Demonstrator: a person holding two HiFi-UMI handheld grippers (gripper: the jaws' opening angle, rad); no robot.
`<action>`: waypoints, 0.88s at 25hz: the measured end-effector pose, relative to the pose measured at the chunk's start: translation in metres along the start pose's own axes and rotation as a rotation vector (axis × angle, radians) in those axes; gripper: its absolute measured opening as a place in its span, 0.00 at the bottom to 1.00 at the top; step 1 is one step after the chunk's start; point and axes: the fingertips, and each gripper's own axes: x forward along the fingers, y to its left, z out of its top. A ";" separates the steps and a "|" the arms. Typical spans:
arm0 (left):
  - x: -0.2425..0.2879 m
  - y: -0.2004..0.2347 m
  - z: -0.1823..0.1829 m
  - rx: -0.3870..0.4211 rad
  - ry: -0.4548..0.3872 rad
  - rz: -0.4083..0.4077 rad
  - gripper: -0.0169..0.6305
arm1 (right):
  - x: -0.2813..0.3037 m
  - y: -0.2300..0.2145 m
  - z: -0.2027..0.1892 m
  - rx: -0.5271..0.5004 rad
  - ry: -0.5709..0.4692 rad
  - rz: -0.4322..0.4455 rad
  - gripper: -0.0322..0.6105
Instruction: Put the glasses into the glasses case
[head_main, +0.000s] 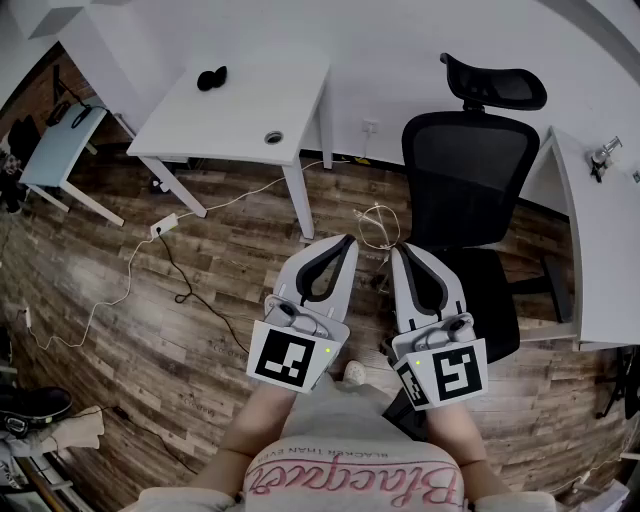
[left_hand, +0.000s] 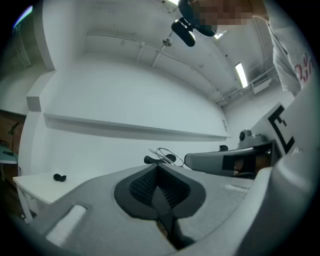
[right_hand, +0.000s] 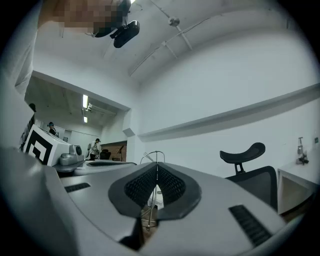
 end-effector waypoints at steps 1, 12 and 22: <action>0.000 -0.003 0.001 0.005 -0.002 0.002 0.03 | -0.002 0.000 0.000 -0.004 0.000 0.004 0.07; 0.000 -0.029 -0.002 0.045 0.008 0.028 0.03 | -0.023 -0.008 -0.005 -0.009 0.006 0.046 0.07; -0.003 0.020 -0.004 0.034 -0.011 0.056 0.03 | 0.013 0.015 -0.009 -0.021 0.005 0.064 0.07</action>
